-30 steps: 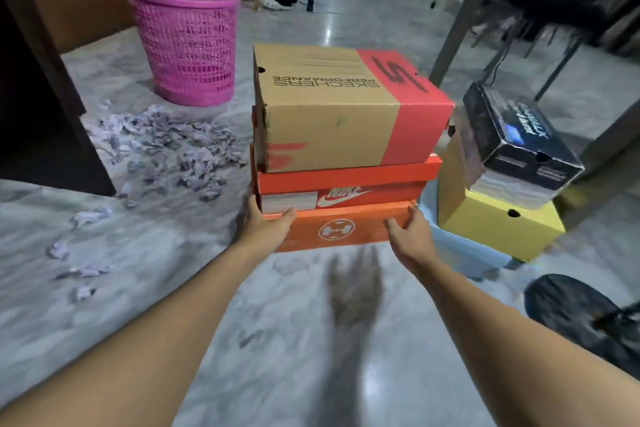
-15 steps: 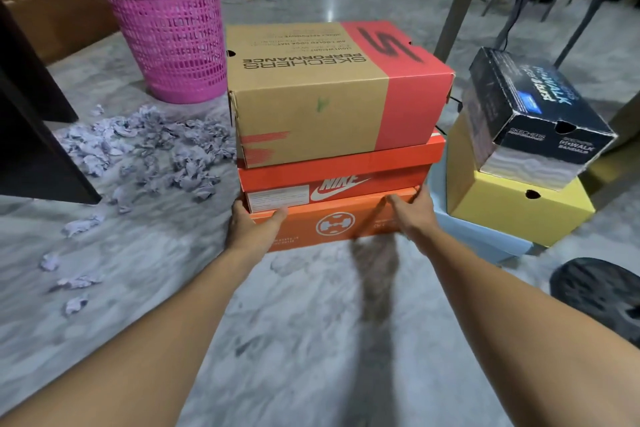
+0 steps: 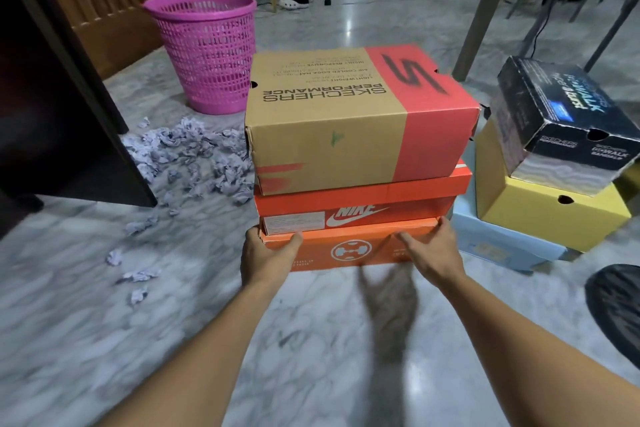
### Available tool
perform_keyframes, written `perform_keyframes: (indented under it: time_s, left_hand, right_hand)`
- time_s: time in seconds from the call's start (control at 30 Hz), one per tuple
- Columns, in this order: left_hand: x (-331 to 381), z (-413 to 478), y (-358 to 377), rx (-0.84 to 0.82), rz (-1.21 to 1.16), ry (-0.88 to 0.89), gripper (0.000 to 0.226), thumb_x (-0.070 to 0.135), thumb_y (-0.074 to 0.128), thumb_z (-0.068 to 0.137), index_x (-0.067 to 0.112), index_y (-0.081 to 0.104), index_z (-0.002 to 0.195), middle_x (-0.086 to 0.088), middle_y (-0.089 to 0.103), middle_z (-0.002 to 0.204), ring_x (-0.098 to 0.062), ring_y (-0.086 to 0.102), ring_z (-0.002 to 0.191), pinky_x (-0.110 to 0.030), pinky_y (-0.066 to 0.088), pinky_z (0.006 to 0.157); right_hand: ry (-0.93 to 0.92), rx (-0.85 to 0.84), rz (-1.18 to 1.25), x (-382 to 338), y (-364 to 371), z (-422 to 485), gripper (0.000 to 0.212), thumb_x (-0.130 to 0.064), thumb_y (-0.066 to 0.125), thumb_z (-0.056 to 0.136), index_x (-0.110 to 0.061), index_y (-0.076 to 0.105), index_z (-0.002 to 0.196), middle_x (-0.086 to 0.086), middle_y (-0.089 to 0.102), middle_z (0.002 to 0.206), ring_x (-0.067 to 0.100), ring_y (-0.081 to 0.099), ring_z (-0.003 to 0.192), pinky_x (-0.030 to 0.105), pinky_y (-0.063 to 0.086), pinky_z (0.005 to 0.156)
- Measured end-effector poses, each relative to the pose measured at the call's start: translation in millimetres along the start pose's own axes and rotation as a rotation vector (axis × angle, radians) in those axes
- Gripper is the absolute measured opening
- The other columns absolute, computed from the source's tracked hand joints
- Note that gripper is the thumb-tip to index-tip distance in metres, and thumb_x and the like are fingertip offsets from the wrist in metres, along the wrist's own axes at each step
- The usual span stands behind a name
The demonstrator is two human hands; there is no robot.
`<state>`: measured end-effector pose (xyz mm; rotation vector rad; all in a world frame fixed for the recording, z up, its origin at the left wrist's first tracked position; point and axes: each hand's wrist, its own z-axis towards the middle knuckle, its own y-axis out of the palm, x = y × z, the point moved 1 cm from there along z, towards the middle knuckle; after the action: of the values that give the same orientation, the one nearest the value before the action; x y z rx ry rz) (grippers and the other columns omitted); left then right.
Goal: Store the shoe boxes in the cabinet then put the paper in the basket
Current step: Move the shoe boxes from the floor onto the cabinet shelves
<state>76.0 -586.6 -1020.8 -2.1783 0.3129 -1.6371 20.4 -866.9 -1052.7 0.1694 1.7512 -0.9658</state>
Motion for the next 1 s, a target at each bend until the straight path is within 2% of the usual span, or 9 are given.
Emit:
perform_keyframes:
  time_s: [0.13, 0.27, 0.4, 0.53, 0.67, 0.8, 0.9, 0.93, 1.0]
  left_hand:
    - [-11, -12, -30, 0.002, 0.011, -0.036, 0.049, 0.048, 0.072, 0.076, 0.027, 0.042, 0.108, 0.004, 0.057, 0.107, -0.021, 0.056, 0.097, -0.032, 0.045, 0.083]
    - [-36, -34, -63, 0.029, 0.003, -0.074, 0.054, 0.048, 0.072, 0.074, 0.026, 0.043, 0.114, 0.003, 0.059, 0.113, -0.023, 0.058, 0.102, -0.036, 0.048, 0.089]
    - [-54, -61, -97, 0.021, 0.022, -0.115, 0.059, 0.049, 0.07, 0.076, 0.02, 0.041, 0.117, -0.002, 0.058, 0.115, -0.025, 0.057, 0.103, -0.035, 0.045, 0.085]
    - [-74, -82, -128, 0.017, 0.017, -0.155, 0.062, 0.052, 0.069, 0.075, 0.018, 0.041, 0.12, -0.005, 0.06, 0.116, -0.027, 0.058, 0.105, -0.039, 0.047, 0.09]
    - [-88, -103, -146, 0.08, 0.02, -0.169, 0.061, 0.047, 0.069, 0.077, 0.016, 0.041, 0.122, -0.006, 0.059, 0.117, -0.029, 0.058, 0.106, -0.039, 0.048, 0.09]
    - [-90, -113, -160, 0.074, 0.002, -0.136, 0.066, 0.048, 0.07, 0.074, 0.019, 0.041, 0.126, -0.001, 0.061, 0.119, -0.024, 0.059, 0.105, -0.039, 0.049, 0.093]
    - [-82, -118, -168, 0.073, -0.017, -0.072, 0.071, 0.045, 0.069, 0.081, 0.019, 0.029, 0.133, 0.005, 0.049, 0.129, -0.021, 0.051, 0.109, -0.035, 0.041, 0.092]
    - [-79, -121, -170, 0.099, -0.011, -0.037, 0.073, 0.048, 0.067, 0.081, 0.02, 0.025, 0.134, 0.001, 0.047, 0.133, -0.024, 0.05, 0.112, -0.037, 0.04, 0.092]
    - [-73, -127, -175, 0.177, 0.016, 0.059, 0.088, 0.063, 0.057, 0.074, 0.023, 0.019, 0.142, -0.005, 0.044, 0.145, -0.029, 0.047, 0.125, -0.043, 0.04, 0.099]
  right_hand:
    - [-0.029, -0.011, 0.027, -3, 5, -46, 0.094, -0.066, 0.071, 0.056, -0.027, 0.04, 0.136, 0.007, 0.057, 0.13, 0.027, 0.061, 0.114, 0.052, 0.049, 0.099]
    - [-0.035, -0.049, 0.037, -7, 11, -99, 0.09, -0.059, 0.07, 0.062, -0.02, 0.041, 0.138, 0.009, 0.054, 0.134, 0.03, 0.06, 0.115, 0.05, 0.048, 0.1]
    - [-0.039, -0.078, 0.052, -9, 10, -147, 0.089, -0.061, 0.066, 0.062, -0.019, 0.042, 0.137, 0.008, 0.053, 0.134, 0.029, 0.058, 0.116, 0.05, 0.048, 0.101]
    - [-0.051, -0.112, 0.061, -10, 12, -184, 0.092, -0.066, 0.064, 0.06, -0.022, 0.042, 0.137, 0.006, 0.053, 0.133, 0.027, 0.058, 0.117, 0.05, 0.049, 0.1]
    - [-0.057, -0.15, 0.061, -15, 18, -207, 0.083, -0.055, 0.07, 0.069, -0.021, 0.041, 0.139, 0.006, 0.051, 0.135, 0.027, 0.057, 0.118, 0.048, 0.047, 0.102]
    - [-0.068, -0.207, 0.06, -23, 20, -214, 0.089, -0.064, 0.064, 0.063, -0.02, 0.043, 0.138, 0.005, 0.053, 0.134, 0.027, 0.058, 0.117, 0.048, 0.048, 0.101]
    - [-0.067, -0.288, -0.012, -26, 6, -209, 0.068, -0.056, 0.064, 0.081, -0.021, 0.045, 0.137, -0.001, 0.054, 0.135, 0.024, 0.055, 0.123, 0.042, 0.044, 0.102]
    - [-0.058, -0.271, -0.059, -25, -1, -206, 0.062, -0.054, 0.06, 0.087, -0.023, 0.044, 0.139, -0.004, 0.054, 0.135, 0.022, 0.054, 0.124, 0.04, 0.042, 0.1]
    - [-0.045, -0.139, -0.087, -27, -17, -202, 0.055, -0.06, 0.052, 0.09, -0.029, 0.047, 0.136, -0.007, 0.058, 0.132, 0.017, 0.058, 0.112, 0.038, 0.041, 0.092]
